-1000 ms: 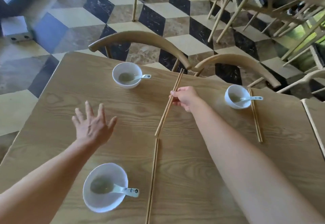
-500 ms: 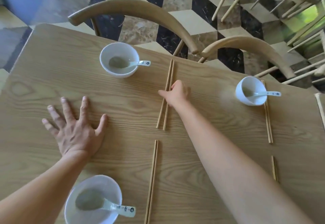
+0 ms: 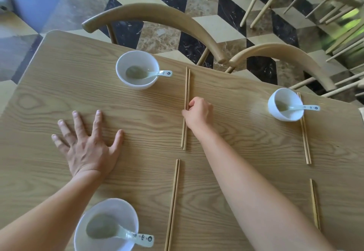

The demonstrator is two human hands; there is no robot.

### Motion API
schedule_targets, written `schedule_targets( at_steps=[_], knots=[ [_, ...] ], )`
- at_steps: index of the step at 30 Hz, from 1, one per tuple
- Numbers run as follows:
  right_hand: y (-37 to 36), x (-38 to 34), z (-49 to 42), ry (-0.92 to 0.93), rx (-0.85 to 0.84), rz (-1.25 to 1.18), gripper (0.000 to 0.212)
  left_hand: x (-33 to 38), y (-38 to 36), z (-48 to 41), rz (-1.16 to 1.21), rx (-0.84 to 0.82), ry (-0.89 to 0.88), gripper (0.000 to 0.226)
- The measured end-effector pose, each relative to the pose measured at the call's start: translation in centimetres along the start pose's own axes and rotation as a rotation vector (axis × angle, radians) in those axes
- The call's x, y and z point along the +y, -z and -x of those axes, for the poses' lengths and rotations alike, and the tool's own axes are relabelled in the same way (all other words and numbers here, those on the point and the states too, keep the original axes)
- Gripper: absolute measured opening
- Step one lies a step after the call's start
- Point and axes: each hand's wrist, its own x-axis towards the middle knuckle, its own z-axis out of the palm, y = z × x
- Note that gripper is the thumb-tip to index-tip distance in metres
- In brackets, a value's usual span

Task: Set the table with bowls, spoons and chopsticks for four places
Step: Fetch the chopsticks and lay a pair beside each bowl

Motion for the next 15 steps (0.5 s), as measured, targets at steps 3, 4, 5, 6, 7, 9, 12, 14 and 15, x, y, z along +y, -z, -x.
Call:
schedule_targets(
  at_steps=[3, 4, 5, 6, 7, 9, 12, 14, 15],
  knots=[
    [-0.1, -0.4, 0.0, -0.006, 0.002, 0.009, 0.019, 0.1, 0.0, 0.0, -0.001, 0.006, 0.003, 0.083],
    [-0.1, -0.5, -0.1, -0.009, 0.001, 0.006, 0.018, 0.1, 0.0, 0.0, 0.001, 0.008, 0.003, 0.083],
    [-0.1, -0.7, -0.1, -0.013, 0.000, 0.002, 0.018, 0.1, 0.0, 0.0, 0.003, 0.008, 0.003, 0.083],
    [-0.1, -0.8, -0.1, -0.017, -0.001, 0.003, 0.018, 0.1, 0.0, 0.0, 0.004, 0.008, 0.004, 0.083],
    [0.0, -0.9, -0.1, -0.021, -0.003, 0.006, 0.018, 0.1, 0.0, 0.0, 0.003, 0.007, 0.004, 0.083],
    [0.1, -1.1, 0.0, -0.025, -0.007, 0.014, 0.018, 0.1, 0.0, 0.1, 0.002, 0.005, 0.003, 0.083],
    [0.2, -1.2, 0.0, -0.024, -0.005, 0.014, 0.018, 0.1, 0.0, 0.0, 0.005, 0.008, 0.005, 0.084],
    [0.2, -1.3, 0.1, -0.027, -0.004, 0.010, 0.018, 0.1, 0.0, 0.0, 0.005, 0.008, 0.006, 0.083],
    [0.2, -1.3, 0.1, -0.030, -0.003, 0.009, 0.018, 0.1, 0.0, 0.0, 0.006, 0.007, 0.005, 0.083]
  ],
)
